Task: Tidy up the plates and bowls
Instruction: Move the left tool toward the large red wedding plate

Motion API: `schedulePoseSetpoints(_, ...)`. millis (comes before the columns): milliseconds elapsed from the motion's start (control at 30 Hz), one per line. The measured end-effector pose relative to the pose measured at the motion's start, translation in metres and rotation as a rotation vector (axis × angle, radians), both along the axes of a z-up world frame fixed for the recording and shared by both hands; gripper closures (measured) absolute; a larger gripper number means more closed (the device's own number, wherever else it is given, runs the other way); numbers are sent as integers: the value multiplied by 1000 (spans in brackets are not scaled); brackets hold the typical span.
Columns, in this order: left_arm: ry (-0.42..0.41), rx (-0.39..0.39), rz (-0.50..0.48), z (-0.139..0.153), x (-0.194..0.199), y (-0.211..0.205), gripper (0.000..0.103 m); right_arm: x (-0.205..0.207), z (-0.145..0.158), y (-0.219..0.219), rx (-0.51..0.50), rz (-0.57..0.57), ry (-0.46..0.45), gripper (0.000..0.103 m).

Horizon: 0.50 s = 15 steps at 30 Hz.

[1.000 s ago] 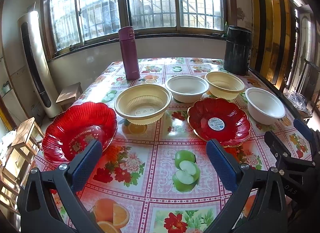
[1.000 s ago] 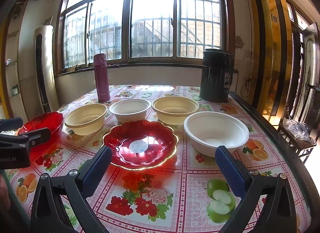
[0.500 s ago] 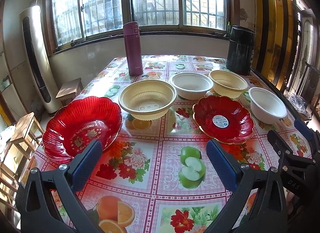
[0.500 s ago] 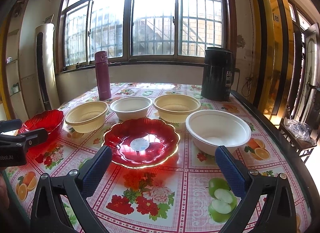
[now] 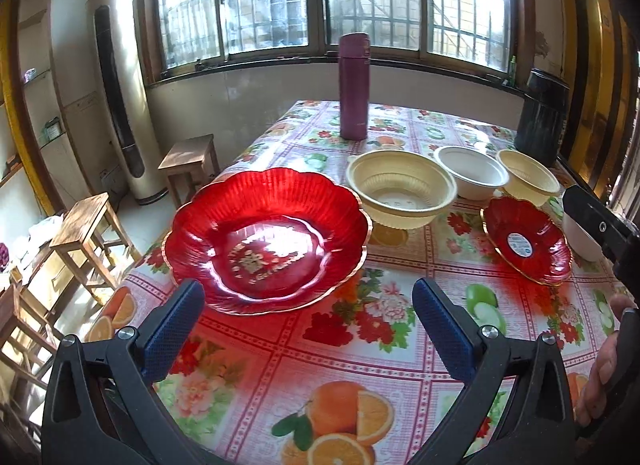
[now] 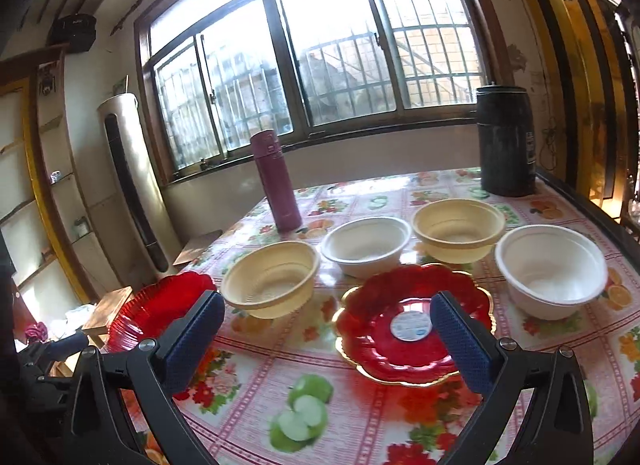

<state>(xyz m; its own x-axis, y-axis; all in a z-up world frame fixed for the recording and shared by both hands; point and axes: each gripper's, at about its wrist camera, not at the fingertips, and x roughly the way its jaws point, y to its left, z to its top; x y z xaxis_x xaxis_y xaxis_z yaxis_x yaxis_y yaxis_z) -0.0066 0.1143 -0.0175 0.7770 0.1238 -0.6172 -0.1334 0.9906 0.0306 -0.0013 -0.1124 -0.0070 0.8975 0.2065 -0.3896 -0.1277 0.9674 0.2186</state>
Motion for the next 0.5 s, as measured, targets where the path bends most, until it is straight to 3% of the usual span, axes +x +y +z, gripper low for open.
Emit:
schedulePoseSetpoints(233, -3, -27, 141, -5, 1, 59, 0, 27, -9, 72, 2, 119, 84, 0)
schedulePoseSetpoints(500, 2, -49, 197, -9, 3, 90, 0, 37, -23, 121, -86, 173, 116, 0)
